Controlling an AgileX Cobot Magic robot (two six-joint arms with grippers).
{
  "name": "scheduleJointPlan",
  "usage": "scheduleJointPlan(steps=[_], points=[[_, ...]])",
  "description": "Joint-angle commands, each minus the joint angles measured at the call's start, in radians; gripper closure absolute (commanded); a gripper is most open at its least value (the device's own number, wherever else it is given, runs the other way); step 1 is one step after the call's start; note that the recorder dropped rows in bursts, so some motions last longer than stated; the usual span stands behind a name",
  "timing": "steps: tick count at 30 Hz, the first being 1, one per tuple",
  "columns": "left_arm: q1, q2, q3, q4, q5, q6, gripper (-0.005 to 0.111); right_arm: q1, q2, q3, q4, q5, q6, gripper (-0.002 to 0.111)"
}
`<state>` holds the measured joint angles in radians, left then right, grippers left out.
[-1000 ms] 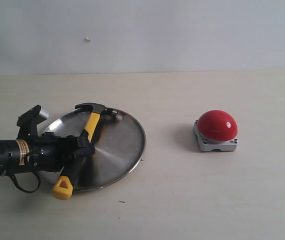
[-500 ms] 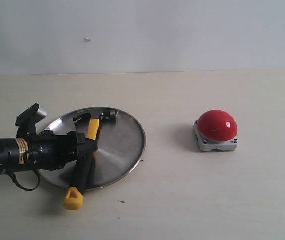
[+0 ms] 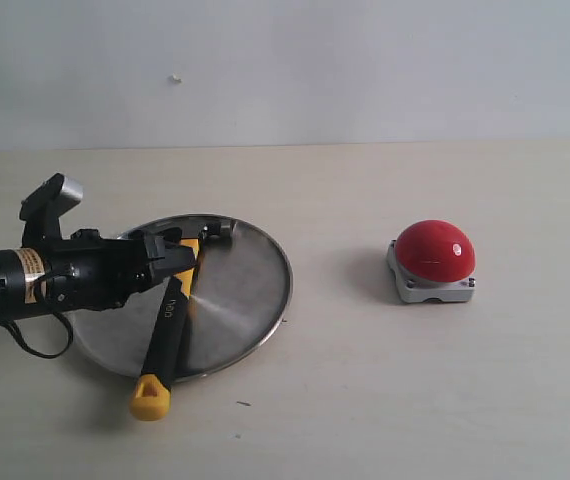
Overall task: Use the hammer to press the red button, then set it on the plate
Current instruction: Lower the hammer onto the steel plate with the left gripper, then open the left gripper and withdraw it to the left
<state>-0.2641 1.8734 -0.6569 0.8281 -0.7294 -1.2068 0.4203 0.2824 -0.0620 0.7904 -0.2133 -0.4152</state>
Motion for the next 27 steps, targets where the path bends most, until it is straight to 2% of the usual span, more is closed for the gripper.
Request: scheduleJointPlan(steps=[1, 4, 12, 21, 27], points=[[0.000, -0.054, 0.006, 0.013, -0.005, -0.003, 0.050, -0.001, -0.006, 0.006, -0.004, -0.002, -0.001, 0.108], [0.000, -0.095, 0.017, 0.013, 0.025, -0.007, 0.061, -0.001, -0.006, 0.006, -0.004, -0.002, -0.001, 0.108], [0.000, -0.227, 0.019, 0.076, 0.298, -0.055, 0.106, -0.001, -0.006, 0.006, -0.004, -0.002, -0.001, 0.108], [0.000, -0.476, 0.098, 0.102, 0.472, 0.026, 0.107, -0.001, -0.006, 0.006, -0.004, -0.002, -0.001, 0.108], [0.002, -0.739, 0.174, 0.102, 0.486, 0.058, 0.107, -0.001, -0.006, 0.006, -0.004, -0.002, -0.001, 0.108]])
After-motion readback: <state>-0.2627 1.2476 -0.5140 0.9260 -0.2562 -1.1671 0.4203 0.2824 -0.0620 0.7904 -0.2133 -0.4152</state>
